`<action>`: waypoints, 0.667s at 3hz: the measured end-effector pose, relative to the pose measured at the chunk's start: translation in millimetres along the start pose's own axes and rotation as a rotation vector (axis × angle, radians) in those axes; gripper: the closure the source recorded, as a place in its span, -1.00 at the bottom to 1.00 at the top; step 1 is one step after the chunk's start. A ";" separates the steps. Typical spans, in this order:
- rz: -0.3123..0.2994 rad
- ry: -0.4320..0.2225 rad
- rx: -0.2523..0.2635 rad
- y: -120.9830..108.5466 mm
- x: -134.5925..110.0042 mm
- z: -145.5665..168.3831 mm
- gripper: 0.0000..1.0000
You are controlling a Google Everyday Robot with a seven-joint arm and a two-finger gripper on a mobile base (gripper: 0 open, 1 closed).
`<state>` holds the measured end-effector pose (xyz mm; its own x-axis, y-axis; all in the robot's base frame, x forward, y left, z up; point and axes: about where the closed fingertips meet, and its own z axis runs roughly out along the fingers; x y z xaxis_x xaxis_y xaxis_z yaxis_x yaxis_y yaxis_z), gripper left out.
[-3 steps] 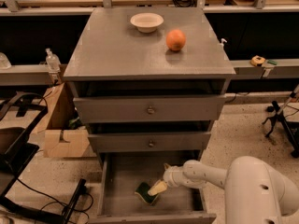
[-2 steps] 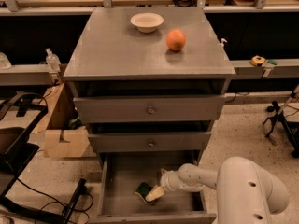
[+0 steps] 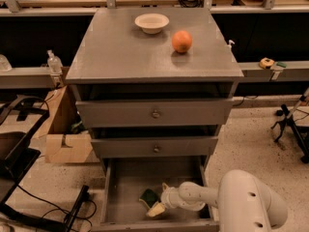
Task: Pick sponge from bottom drawer and place on counter
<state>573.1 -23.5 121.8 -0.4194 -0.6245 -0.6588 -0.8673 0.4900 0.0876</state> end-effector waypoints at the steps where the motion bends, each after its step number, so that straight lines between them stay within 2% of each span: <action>1: 0.000 0.000 0.003 -0.5 0.0 0.2 -1.00; 2: -0.017 0.012 -0.013 5.2 -4.1 11.4 -1.00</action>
Offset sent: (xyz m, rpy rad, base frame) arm 0.0027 0.0263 -0.0111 -0.0251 0.0062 0.0539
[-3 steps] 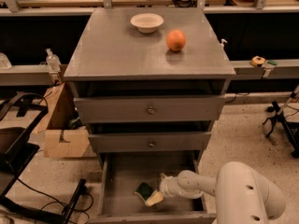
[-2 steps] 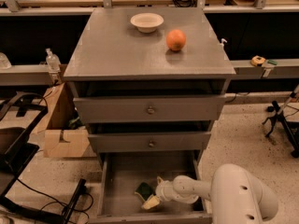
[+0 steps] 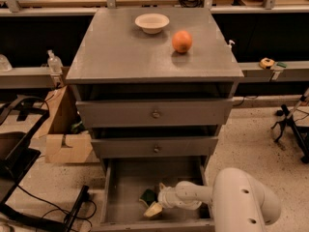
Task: Pick sponge from bottom drawer and place on counter
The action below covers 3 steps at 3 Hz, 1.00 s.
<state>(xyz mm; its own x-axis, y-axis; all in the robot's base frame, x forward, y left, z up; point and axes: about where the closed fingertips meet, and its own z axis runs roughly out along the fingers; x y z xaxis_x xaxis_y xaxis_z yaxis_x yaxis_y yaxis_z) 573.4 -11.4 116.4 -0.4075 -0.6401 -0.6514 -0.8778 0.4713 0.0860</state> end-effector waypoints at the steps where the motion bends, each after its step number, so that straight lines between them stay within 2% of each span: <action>1: -0.005 0.009 -0.022 4.6 -1.6 17.8 -1.00; 2: -0.002 0.024 -0.029 5.6 -0.9 29.5 -0.65; 3: -0.002 0.024 -0.029 6.0 -3.9 26.2 -0.17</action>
Offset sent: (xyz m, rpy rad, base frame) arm 0.0096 0.0318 -0.0391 -0.0343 0.0507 0.0279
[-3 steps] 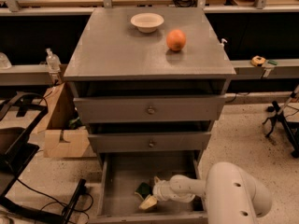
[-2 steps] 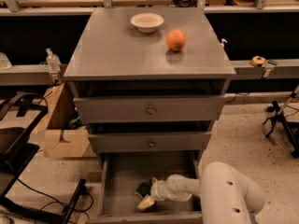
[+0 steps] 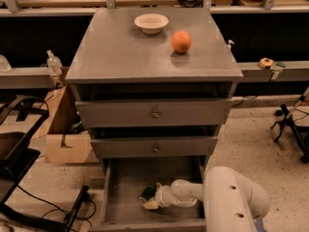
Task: Pick sponge from bottom drawer and place on counter
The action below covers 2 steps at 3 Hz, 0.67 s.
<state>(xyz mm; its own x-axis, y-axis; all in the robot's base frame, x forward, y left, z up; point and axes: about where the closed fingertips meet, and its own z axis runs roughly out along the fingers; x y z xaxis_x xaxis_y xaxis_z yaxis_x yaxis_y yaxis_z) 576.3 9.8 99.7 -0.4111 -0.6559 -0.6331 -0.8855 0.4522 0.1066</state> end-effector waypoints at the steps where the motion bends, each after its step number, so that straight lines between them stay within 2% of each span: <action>1: 0.000 0.000 0.000 0.5 -2.5 -3.0 0.29; 2: 0.000 0.000 0.000 0.5 -2.6 -3.2 0.77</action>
Offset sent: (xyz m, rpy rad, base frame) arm 0.0000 0.0000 0.0038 0.0000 0.0000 0.0001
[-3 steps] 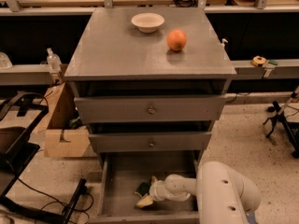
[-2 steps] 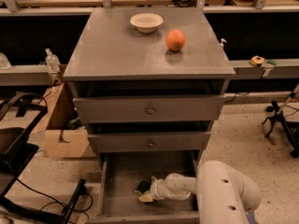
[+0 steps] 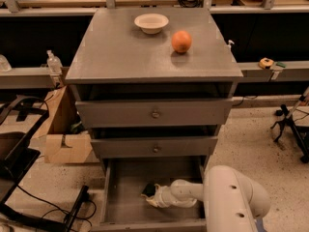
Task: Pick sponge from bottom drawer and place on counter
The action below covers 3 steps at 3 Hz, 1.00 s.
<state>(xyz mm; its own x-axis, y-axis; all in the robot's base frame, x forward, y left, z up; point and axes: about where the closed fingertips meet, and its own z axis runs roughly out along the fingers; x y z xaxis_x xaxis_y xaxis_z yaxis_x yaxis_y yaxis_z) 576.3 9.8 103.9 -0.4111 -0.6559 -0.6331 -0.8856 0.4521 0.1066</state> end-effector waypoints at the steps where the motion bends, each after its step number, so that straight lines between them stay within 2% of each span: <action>1: 0.000 0.000 0.000 0.1 0.0 0.0 1.00; 3: 0.000 0.000 0.000 0.1 0.0 0.0 1.00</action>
Offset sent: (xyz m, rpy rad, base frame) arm 0.0000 0.0000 0.0000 0.0000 0.0000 0.0000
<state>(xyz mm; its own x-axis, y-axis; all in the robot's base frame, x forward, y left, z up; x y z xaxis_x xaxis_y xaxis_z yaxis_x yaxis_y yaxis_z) 576.3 9.9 103.9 -0.4110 -0.6559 -0.6331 -0.8856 0.4520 0.1067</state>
